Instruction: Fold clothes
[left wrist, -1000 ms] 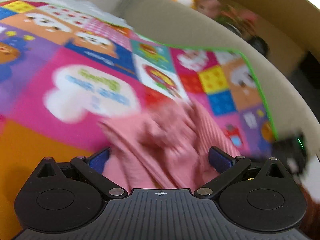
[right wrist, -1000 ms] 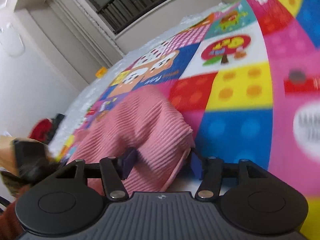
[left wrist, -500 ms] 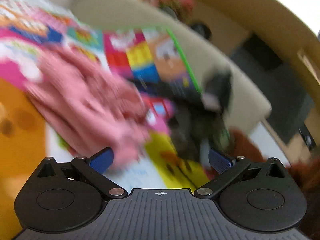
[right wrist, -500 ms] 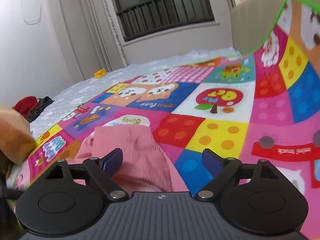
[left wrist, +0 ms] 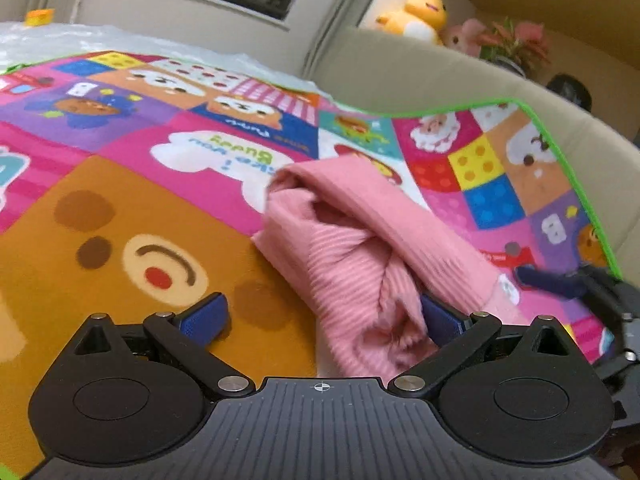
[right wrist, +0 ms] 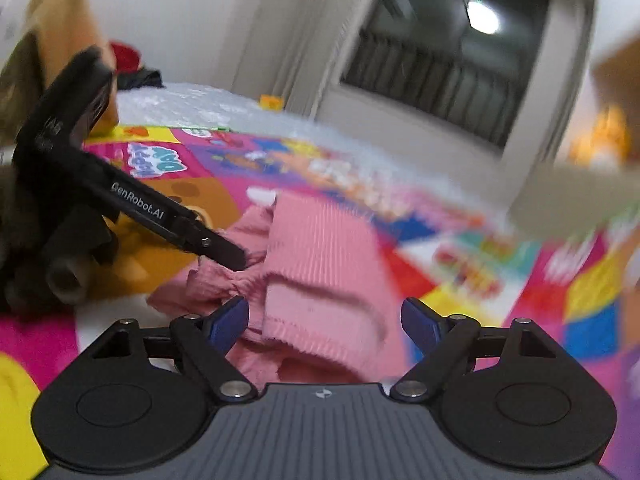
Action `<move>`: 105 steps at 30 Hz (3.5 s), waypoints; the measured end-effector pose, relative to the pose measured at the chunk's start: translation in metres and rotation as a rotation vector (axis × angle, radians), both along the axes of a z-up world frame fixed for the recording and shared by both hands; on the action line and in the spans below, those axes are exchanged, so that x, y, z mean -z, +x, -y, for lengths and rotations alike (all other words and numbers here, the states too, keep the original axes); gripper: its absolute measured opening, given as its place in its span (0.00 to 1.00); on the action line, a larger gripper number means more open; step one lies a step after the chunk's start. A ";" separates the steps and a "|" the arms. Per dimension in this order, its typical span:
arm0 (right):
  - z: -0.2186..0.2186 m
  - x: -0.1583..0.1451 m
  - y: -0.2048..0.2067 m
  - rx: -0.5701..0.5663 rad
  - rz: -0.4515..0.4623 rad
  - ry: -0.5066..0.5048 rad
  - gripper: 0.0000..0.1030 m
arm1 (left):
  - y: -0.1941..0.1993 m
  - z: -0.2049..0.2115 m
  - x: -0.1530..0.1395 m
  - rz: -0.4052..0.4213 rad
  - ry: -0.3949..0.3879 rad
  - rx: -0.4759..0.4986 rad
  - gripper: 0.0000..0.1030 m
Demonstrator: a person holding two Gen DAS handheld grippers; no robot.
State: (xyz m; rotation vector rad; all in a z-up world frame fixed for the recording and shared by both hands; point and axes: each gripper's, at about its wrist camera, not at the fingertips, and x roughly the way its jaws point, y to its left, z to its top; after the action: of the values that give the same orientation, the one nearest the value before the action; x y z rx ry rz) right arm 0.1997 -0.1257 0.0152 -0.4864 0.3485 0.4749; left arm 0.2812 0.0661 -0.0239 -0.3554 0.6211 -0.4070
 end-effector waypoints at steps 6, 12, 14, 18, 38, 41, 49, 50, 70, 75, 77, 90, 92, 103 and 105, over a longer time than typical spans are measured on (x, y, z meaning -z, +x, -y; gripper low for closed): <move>-0.016 0.006 0.003 -0.013 0.030 -0.144 0.82 | -0.006 -0.008 0.003 0.039 -0.034 -0.017 1.00; -0.007 -0.020 0.047 0.144 0.060 0.028 0.67 | -0.005 -0.002 0.002 0.039 0.010 -0.018 1.00; 0.010 -0.036 0.062 0.254 0.076 0.100 0.65 | -0.005 -0.003 0.003 0.037 0.008 -0.017 1.00; 0.042 -0.053 0.073 0.318 0.033 0.172 0.65 | -0.003 -0.007 0.004 0.031 -0.018 -0.017 1.00; -0.053 0.015 0.008 -0.169 -0.086 -0.082 0.65 | -0.001 -0.013 -0.003 0.053 -0.135 0.014 1.00; -0.035 0.000 -0.005 -0.150 -0.041 -0.095 0.65 | 0.008 -0.004 0.001 0.002 -0.073 -0.004 1.00; 0.011 -0.016 0.002 0.060 0.039 -0.128 0.37 | 0.006 -0.003 0.006 0.021 -0.071 -0.002 1.00; 0.014 -0.019 0.008 0.057 -0.014 -0.079 0.36 | 0.006 -0.004 0.006 0.021 -0.073 -0.002 1.00; 0.075 -0.060 0.120 0.191 -0.466 0.888 0.07 | 0.005 -0.007 0.006 0.026 -0.091 0.000 1.00; 0.050 -0.056 0.102 0.238 -0.306 0.581 0.09 | 0.005 -0.007 0.006 0.025 -0.098 -0.001 1.00; 0.036 -0.056 0.083 0.278 -0.132 0.363 0.09 | 0.005 -0.007 0.006 0.025 -0.099 -0.001 1.00; -0.007 -0.022 0.057 0.113 -0.163 0.157 0.12 | 0.006 -0.009 0.007 0.024 -0.107 -0.001 1.00; -0.003 -0.016 0.068 0.169 -0.166 0.154 0.13 | 0.005 -0.009 0.007 0.025 -0.109 -0.001 1.00; 0.000 0.004 0.068 0.301 -0.048 0.036 0.32 | 0.005 -0.012 0.008 0.025 -0.129 -0.001 1.00; 0.000 0.009 0.071 0.302 -0.057 0.017 0.32 | 0.006 -0.012 0.008 0.024 -0.132 0.000 1.00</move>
State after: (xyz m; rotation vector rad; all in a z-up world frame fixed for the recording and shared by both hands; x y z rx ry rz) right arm 0.2705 -0.1256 0.0061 -0.3956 0.4638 0.1987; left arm 0.2871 0.0785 -0.0320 -0.4761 0.5720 -0.4531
